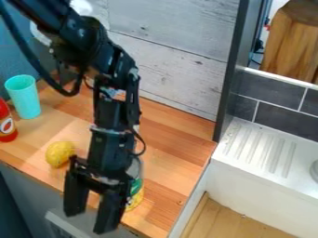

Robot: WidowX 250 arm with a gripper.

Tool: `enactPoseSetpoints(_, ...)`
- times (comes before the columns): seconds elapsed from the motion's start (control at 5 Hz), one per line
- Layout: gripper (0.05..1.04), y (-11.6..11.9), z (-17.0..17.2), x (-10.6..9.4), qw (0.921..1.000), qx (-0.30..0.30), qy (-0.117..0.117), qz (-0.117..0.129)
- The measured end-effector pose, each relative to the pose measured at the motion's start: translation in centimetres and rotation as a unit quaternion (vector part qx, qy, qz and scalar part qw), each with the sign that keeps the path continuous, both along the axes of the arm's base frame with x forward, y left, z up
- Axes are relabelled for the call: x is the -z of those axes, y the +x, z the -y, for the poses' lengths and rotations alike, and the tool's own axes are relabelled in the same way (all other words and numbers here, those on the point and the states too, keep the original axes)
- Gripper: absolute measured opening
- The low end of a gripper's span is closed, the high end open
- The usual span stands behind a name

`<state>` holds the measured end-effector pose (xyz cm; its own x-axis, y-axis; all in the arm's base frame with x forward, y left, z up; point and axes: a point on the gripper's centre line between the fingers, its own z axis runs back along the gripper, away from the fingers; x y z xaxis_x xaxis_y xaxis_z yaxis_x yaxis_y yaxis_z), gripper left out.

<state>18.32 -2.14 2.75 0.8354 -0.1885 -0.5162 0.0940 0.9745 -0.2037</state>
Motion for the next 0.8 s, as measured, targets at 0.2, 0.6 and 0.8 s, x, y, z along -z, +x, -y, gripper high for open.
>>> enactPoseSetpoints(0.2, 1.001, 2.8, 0.4, 1.3, 0.9969, 0.012, 0.015, 0.076)
enactPoseSetpoints(0.6, 1.001, 7.7, -1.1, 0.7, 0.9731, 0.012, 0.082, 0.215)
enactPoseSetpoints(0.8, 1.001, 10.1, -1.3, 0.1, 0.961, -0.017, 0.077, 0.265)
